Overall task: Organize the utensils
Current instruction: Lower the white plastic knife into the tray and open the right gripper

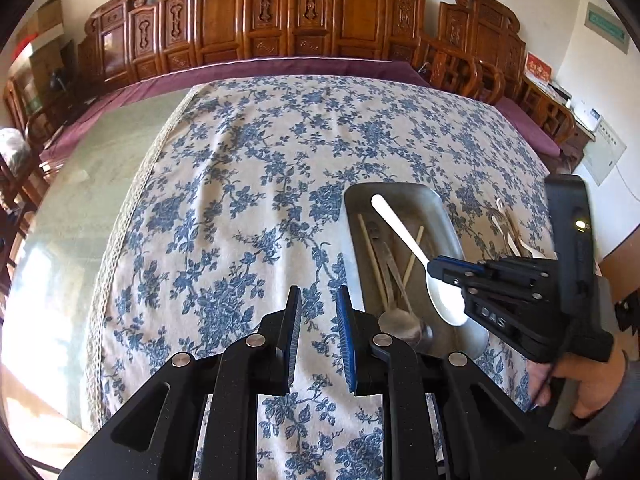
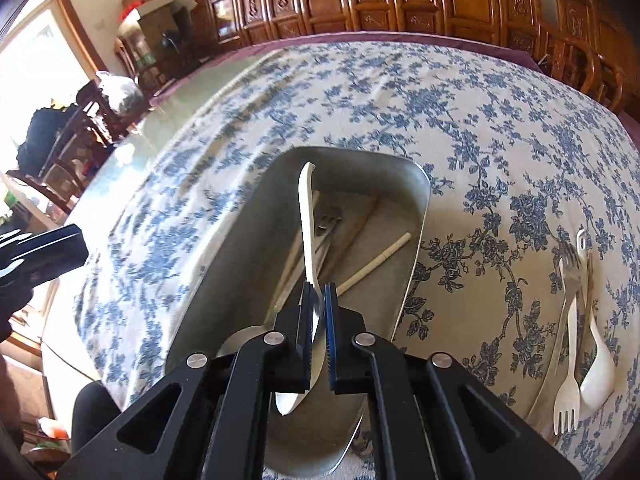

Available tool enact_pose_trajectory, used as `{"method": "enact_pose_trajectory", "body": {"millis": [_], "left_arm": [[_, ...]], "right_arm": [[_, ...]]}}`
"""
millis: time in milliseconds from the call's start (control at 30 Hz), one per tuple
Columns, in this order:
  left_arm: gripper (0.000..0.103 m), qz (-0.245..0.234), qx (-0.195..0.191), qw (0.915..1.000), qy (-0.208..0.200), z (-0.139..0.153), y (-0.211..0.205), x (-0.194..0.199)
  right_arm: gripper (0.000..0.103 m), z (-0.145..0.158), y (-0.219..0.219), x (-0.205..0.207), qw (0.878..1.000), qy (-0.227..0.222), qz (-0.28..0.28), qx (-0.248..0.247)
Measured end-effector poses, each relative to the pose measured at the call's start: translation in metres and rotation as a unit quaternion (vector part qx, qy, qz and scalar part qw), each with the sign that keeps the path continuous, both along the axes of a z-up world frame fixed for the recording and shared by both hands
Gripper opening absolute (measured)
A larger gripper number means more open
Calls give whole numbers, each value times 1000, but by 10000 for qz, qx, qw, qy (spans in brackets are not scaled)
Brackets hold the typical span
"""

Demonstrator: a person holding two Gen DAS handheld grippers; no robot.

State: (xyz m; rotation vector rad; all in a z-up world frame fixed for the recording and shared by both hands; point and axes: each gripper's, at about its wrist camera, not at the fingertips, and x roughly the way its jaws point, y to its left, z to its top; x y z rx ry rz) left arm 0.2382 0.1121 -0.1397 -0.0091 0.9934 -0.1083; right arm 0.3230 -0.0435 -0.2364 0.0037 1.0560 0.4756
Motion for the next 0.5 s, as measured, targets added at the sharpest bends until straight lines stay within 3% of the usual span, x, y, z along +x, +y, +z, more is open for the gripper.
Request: {"method": "enact_pose_trajectory", "body": {"millis": [500], "left_arm": [[16,-25,35,10000,-72,10,-8,-12]], "right_arm": [[8,-4,1,7,9999,25,-79,57]]}}
